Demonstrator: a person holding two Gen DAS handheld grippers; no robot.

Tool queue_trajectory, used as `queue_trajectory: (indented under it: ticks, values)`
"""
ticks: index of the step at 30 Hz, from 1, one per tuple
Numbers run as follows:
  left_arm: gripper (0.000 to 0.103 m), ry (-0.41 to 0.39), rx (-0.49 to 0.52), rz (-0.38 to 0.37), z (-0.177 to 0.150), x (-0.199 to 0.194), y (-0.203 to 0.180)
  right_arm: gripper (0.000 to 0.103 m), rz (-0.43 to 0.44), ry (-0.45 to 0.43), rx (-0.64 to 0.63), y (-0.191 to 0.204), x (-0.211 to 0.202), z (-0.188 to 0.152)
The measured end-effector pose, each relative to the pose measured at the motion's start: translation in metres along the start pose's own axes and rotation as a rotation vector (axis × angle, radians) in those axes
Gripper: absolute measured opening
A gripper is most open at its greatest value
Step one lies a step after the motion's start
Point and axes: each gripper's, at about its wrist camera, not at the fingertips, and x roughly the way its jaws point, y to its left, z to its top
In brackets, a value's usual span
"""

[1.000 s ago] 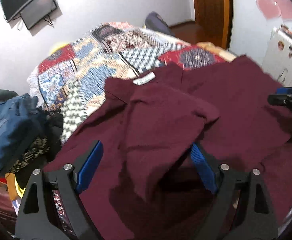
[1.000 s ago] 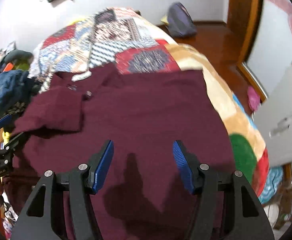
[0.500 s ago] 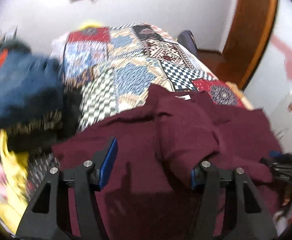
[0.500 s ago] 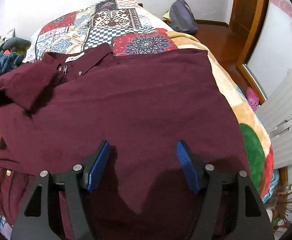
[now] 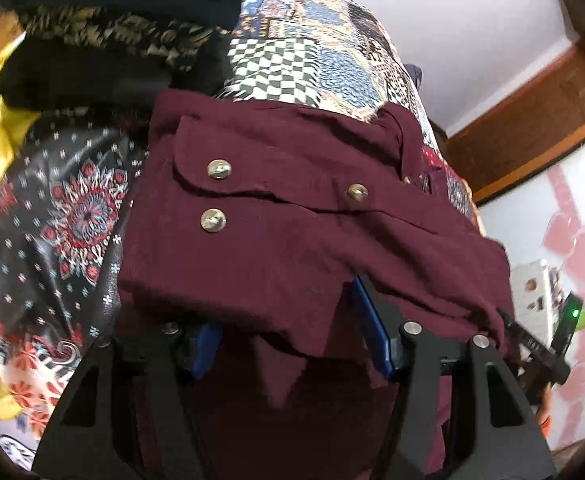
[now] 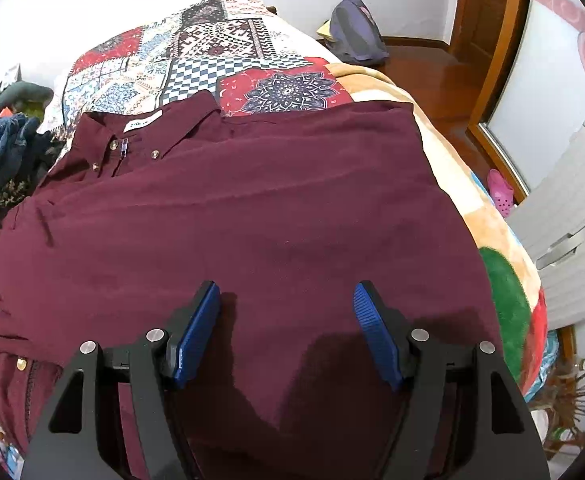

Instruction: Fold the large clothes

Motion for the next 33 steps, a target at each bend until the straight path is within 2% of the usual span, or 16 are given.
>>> queue_trajectory:
  ticks: [2, 4, 6, 7, 10, 17, 20, 23, 28, 31, 33]
  values:
    - [0.061, -0.014, -0.053, -0.040, 0.003, 0.001, 0.008, 0.066, 0.008, 0.000, 0.012, -0.001, -0.001, 0.000]
    - [0.054, -0.042, -0.092, -0.063, 0.008, -0.001, 0.014, 0.066, 0.017, 0.002, 0.024, -0.002, -0.003, 0.001]
    - [0.021, -0.071, -0.096, -0.032, 0.012, -0.006, 0.015, 0.066, 0.024, 0.000, 0.030, -0.003, -0.006, 0.003]
    - [0.018, -0.090, -0.076, -0.003, 0.015, -0.011, 0.012, 0.066, 0.027, -0.005, 0.034, -0.003, -0.008, 0.004]
    - [0.012, -0.153, -0.022, -0.004, 0.021, -0.028, -0.004, 0.066, 0.026, -0.024, 0.040, -0.004, -0.014, 0.009]
    - [0.009, -0.361, 0.205, 0.027, 0.024, -0.103, -0.070, 0.066, -0.007, -0.092, 0.014, 0.000, -0.031, 0.024]
    - [0.009, -0.410, 0.238, 0.063, 0.020, -0.123, -0.074, 0.066, -0.008, -0.114, -0.007, 0.002, -0.037, 0.028]
    - [0.009, -0.375, 0.244, 0.110, 0.016, -0.115, -0.067, 0.066, -0.016, -0.106, -0.028, 0.006, -0.032, 0.028]
    - [0.014, -0.205, 0.228, 0.233, -0.001, -0.071, -0.032, 0.066, -0.030, -0.013, -0.062, 0.010, -0.004, 0.020]
    - [0.029, -0.108, 0.206, 0.268, -0.011, -0.044, -0.009, 0.066, -0.048, 0.027, -0.088, 0.010, 0.009, 0.014]
    - [0.049, -0.074, 0.193, 0.286, -0.020, -0.036, 0.005, 0.066, -0.065, 0.028, -0.110, 0.012, 0.011, 0.010]
